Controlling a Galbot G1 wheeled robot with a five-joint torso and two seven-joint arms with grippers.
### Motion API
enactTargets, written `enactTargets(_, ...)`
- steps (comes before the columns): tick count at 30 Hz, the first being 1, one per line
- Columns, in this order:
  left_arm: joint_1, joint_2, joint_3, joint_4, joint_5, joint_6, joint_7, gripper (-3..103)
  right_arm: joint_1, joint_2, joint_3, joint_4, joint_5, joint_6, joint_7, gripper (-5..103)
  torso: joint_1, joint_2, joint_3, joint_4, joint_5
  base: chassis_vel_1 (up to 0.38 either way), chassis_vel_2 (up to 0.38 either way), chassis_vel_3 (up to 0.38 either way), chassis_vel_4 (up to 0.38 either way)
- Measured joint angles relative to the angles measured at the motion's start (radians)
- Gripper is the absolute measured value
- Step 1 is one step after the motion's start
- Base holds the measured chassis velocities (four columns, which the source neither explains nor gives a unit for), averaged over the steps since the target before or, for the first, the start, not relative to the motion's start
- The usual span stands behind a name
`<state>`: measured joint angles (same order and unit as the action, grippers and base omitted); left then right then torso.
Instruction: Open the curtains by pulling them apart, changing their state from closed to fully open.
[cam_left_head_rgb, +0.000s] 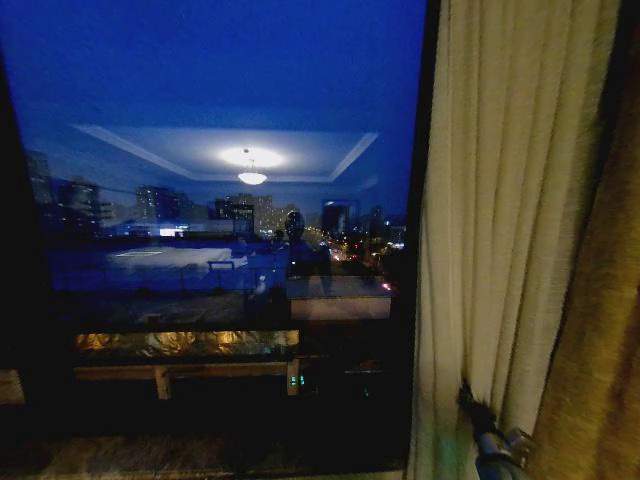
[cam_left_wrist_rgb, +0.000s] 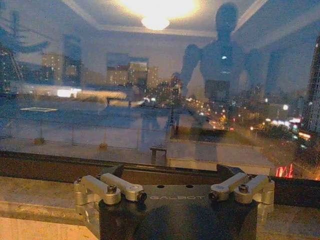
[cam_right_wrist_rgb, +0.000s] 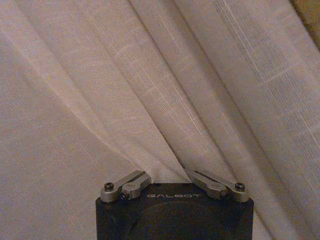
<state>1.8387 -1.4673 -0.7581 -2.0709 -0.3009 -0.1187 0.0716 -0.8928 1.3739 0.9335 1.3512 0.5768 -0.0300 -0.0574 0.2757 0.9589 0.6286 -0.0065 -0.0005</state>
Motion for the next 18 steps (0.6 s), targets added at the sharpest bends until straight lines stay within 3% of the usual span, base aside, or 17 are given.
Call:
enactTargets(7, -0.002, 0.000, 0.001, 0.002, -0.003, -0.002, 0.001, 100, -0.068, 0.000, 0.009, 0.100, 0.043, -0.035, 0.017, -3, 0.000, 0.000, 0.000, -0.0005, 0.0004, 0.000, 0.000, 0.000, 0.000)
enactTargets(9, -0.003, 0.000, 0.001, 0.002, -0.003, -0.002, 0.001, 100, -0.085, 0.000, 0.008, 0.127, 0.053, -0.048, 0.018, 1, 0.000, 0.000, 0.000, -0.0008, 0.0005, 0.000, 0.000, 0.000, 0.000)
enactTargets(12, -0.006, 0.000, 0.002, 0.001, -0.006, -0.002, 0.001, 100, -0.137, 0.000, -0.015, 0.217, 0.055, -0.065, 0.020, 17, 0.000, 0.000, 0.000, -0.0002, 0.0005, 0.000, 0.000, 0.000, 0.000)
enactTargets(13, -0.006, 0.000, 0.002, 0.001, -0.006, -0.002, 0.001, 100, -0.137, 0.000, -0.015, 0.217, 0.055, -0.065, 0.020, 17, 0.000, 0.000, 0.000, -0.0002, 0.0005, 0.000, 0.000, 0.000, 0.000)
enactTargets(16, -0.006, 0.000, -0.001, 0.003, -0.009, -0.001, 0.001, 100, -0.186, 0.000, -0.054, 0.330, 0.055, -0.083, 0.031, 33, 0.000, 0.000, 0.000, 0.0000, 0.0002, 0.000, 0.000, 0.000, 0.000)
enactTargets(18, -0.007, 0.000, -0.002, 0.005, -0.010, -0.001, 0.001, 100, -0.197, 0.000, -0.065, 0.354, 0.054, -0.087, 0.036, 33, 0.000, 0.000, 0.000, -0.0002, 0.0003, 0.000, 0.000, 0.000, 0.000)
